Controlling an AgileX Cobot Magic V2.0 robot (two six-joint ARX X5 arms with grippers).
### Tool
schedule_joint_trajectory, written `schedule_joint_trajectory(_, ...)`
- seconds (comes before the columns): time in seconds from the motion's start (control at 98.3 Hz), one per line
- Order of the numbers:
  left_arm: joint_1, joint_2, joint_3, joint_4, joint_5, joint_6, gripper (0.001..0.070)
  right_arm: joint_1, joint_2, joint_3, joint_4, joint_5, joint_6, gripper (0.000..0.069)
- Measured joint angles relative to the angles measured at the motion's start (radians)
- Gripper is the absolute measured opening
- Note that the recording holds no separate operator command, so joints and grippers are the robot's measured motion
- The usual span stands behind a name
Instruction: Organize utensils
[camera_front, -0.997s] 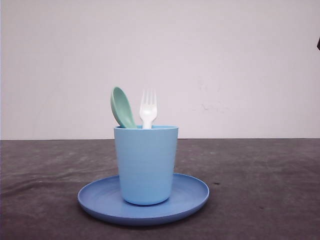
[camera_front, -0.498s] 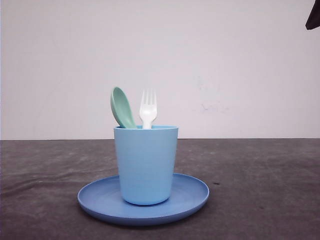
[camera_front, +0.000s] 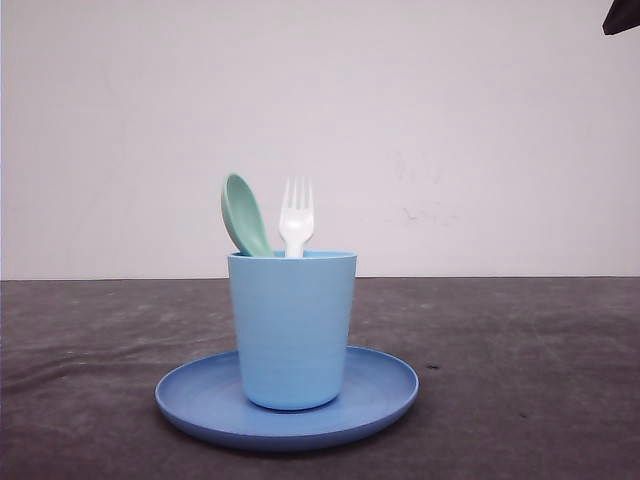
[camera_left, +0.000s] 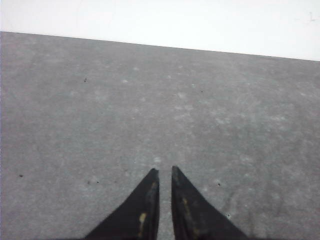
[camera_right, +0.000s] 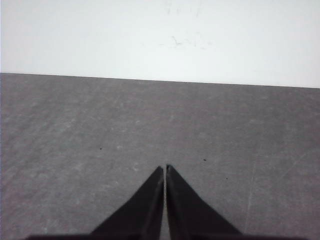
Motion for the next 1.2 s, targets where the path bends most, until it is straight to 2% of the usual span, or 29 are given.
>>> schedule_joint_trajectory(0.183,0.000,0.000,0.000,0.000,0.000,0.000,0.0018,-0.002,-0.011,-0.004,0.000,0.009,0.000,0.0008)
schedule_joint_trajectory(0.305,0.000,0.000,0.000,0.000,0.000,0.000,0.0018,-0.022,-0.113,-0.062,0.000,0.021,-0.018,0.0008)
schedule_joint_trajectory(0.671,0.000,0.000,0.000,0.000,0.000,0.000,0.0018,-0.093,-0.629,-0.580,-0.016,0.014,-0.019,0.0008)
schedule_joint_trajectory(0.814,0.000,0.000,0.000,0.000,0.000,0.000,0.0018,-0.097,-0.782,-0.715,-0.016,0.014,-0.018,0.0008)
schedule_joint_trajectory(0.987,0.000,0.000,0.000,0.000,0.000,0.000,0.0018,-0.097,-0.851,-0.790,-0.014,0.014,-0.018,0.0008)
schedule_joint_trajectory(1.2,0.000,0.000,0.000,0.000,0.000,0.000,0.0018,-0.096,-0.867,-0.805,0.030,0.015,-0.018,0.0007)
